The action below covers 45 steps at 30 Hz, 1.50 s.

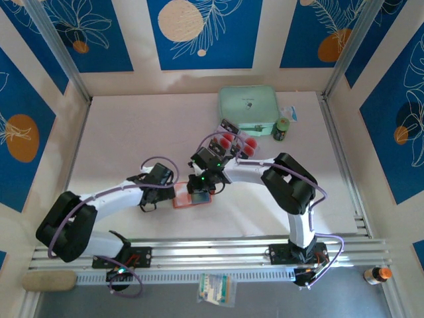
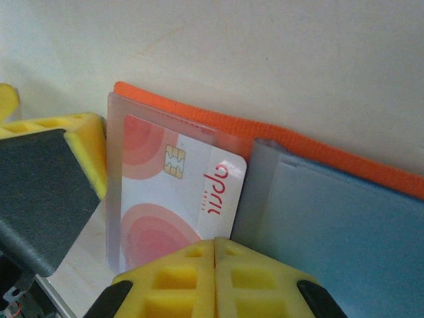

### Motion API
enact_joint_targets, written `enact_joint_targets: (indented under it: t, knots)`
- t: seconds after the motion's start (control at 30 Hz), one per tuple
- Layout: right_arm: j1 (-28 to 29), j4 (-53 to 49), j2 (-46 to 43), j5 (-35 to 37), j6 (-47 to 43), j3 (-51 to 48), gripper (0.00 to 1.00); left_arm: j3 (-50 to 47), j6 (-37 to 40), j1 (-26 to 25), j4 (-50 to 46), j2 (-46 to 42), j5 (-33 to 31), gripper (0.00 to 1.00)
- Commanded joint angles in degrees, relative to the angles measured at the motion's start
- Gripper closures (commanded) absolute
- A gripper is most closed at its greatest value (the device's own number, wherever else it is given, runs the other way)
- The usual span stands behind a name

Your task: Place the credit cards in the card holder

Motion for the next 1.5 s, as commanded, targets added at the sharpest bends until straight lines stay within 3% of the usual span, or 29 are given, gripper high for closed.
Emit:
enact_joint_targets:
  t: [0.0,0.4,0.57,0.7,0.87,1.07,1.47]
  knots:
    - [1.0,-1.1,1.7,-1.5,-0.9,2.0,0.94,-0.4,1.0,0.5,0.2,2.4,0.3,0.0]
    - [2.2,-1.4,4.2,-3.2,-0.2,4.9,0.95,-0.7,1.3,0.5,0.8,1.8,0.1,0.0]
    - [1.5,-1.5,0.6,-3.9,-0.5,4.0,0.94,-0.5,1.4,0.5,0.6,0.9,0.3,0.0]
    - [0.2,-3.1,-5.6,-1.2,-1.2,0.9,0.87,-0.1,1.6,0.5,0.2,-0.2,1.0,0.0]
    - [-1.9,-7.1,-12.7,3.8,-2.3,-3.6,0.71,0.4,1.8,0.5,-0.1,-2.3,1.2,0.0]
    - [-3.0,-12.8,-15.4,11.7,-4.9,-5.5,0.57,2.1,2.1,0.5,-1.5,-3.5,0.9,0.0]
    - [-4.1,-12.0,-9.3,13.1,-6.5,-5.7,0.6,5.7,4.5,0.5,-5.3,-7.7,1.8,0.0]
